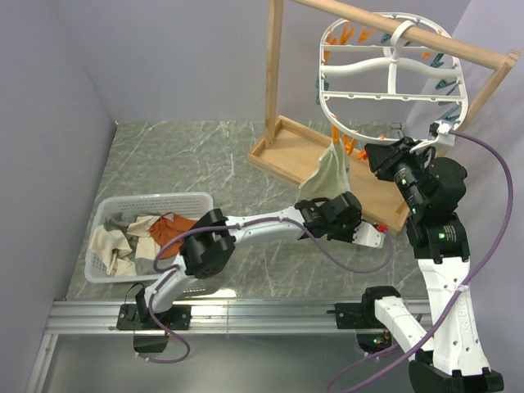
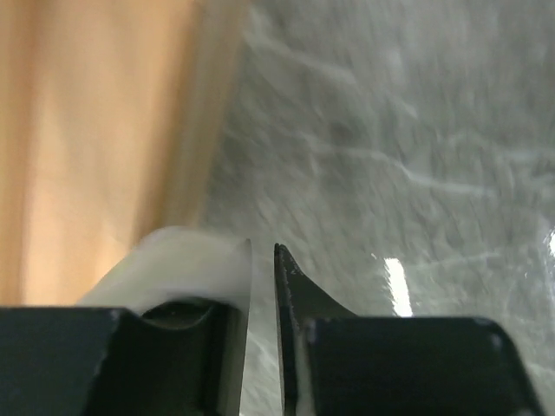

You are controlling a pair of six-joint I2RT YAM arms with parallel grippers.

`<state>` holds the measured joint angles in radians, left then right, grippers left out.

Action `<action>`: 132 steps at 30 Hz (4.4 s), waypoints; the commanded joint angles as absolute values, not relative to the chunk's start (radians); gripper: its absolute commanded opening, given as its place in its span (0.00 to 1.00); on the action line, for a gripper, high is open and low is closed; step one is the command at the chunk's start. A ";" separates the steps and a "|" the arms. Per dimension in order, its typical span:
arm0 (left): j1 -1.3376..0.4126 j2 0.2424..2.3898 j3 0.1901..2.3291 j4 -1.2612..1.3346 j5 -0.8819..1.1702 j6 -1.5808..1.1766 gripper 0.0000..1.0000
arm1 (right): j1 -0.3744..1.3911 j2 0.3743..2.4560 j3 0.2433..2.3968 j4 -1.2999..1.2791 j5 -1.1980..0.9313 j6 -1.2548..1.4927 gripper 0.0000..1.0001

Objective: Clip the underwear to the hanger

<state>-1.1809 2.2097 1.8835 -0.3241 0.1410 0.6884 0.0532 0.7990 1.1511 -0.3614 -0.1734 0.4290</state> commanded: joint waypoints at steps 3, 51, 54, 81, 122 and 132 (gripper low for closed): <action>-1.183 2.321 2.112 -0.648 -0.033 0.753 0.24 | 0.049 0.790 1.146 -0.331 -0.183 0.425 0.00; -0.988 1.689 1.474 -0.511 0.425 2.043 0.99 | 0.049 0.819 1.161 -0.304 -0.202 0.437 0.00; -0.980 1.718 1.465 -0.494 0.385 2.108 0.99 | 0.051 0.815 1.157 -0.304 -0.202 0.439 0.00; -0.928 1.868 1.589 -0.483 0.319 2.319 0.99 | 0.049 0.810 1.138 -0.304 -0.206 0.436 0.00; -0.942 1.865 1.649 -0.529 0.311 2.399 0.99 | 0.048 0.815 1.131 -0.310 -0.209 0.431 0.00; -0.942 1.905 1.644 -0.522 0.314 2.453 0.99 | 0.038 0.819 1.126 -0.308 -0.216 0.430 0.00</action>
